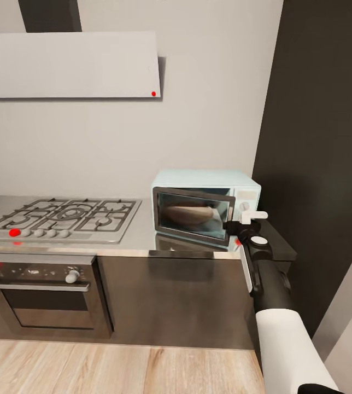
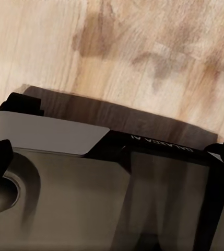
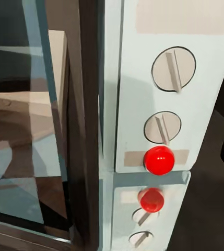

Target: In the kitchen, take the popcorn bag from the countertop, put it into the microwave, and heat it until the popcorn is cooked so the cooked popcorn ends up inside the bag.

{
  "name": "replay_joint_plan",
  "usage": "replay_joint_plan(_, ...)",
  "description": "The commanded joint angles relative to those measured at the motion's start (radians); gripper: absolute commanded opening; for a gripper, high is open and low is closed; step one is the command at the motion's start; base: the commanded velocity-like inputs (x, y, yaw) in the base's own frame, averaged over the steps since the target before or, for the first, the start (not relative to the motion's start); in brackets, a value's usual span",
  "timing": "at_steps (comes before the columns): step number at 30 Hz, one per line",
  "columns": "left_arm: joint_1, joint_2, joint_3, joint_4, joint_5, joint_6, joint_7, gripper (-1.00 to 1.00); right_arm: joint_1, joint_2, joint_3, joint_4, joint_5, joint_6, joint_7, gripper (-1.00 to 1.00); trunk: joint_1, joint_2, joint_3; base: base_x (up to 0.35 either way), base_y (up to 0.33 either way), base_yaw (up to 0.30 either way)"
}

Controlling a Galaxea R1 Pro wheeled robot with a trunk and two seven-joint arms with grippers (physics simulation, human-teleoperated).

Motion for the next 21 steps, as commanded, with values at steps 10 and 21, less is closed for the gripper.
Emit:
replay_joint_plan(10, -0.001, 0.0, -0.008, 0.0, 0.011, 0.0, -0.003, 1.0, -0.001, -0.096, -0.005, -0.088, 0.007, 0.186, 0.237, 1.0, 0.0, -0.001, -0.001, 0.0, 0.0, 0.0)
replay_joint_plan(21, -0.001, 0.0, -0.008, 0.0, 0.011, 0.0, -0.003, 1.0, -0.001, -0.182, -0.011, -0.09, -0.002, 0.197, 0.249, 1.0, 0.0, -0.001, -0.001, 0.0, 0.0, 0.0)
